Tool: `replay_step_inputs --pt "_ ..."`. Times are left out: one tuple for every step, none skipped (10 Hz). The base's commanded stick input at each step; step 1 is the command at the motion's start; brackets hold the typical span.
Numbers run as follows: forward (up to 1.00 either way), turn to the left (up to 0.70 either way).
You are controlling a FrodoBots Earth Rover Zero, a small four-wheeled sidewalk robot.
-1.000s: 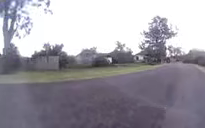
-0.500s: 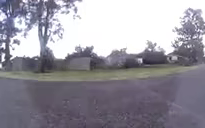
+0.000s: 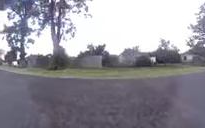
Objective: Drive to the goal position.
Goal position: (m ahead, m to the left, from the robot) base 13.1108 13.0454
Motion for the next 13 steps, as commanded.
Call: replay_step_inputs --pt "0.00 0.85" --pt "0.00 0.85" --pt "0.00 0.85" --pt "0.00 0.85" --pt "0.00 0.85" --pt "0.00 0.85" --pt "0.00 0.85" --pt "0.00 0.85" --pt "0.00 0.85" --pt "0.00 0.85" --pt "0.00 0.85" --pt "0.85 0.00" --pt "0.85 0.00"
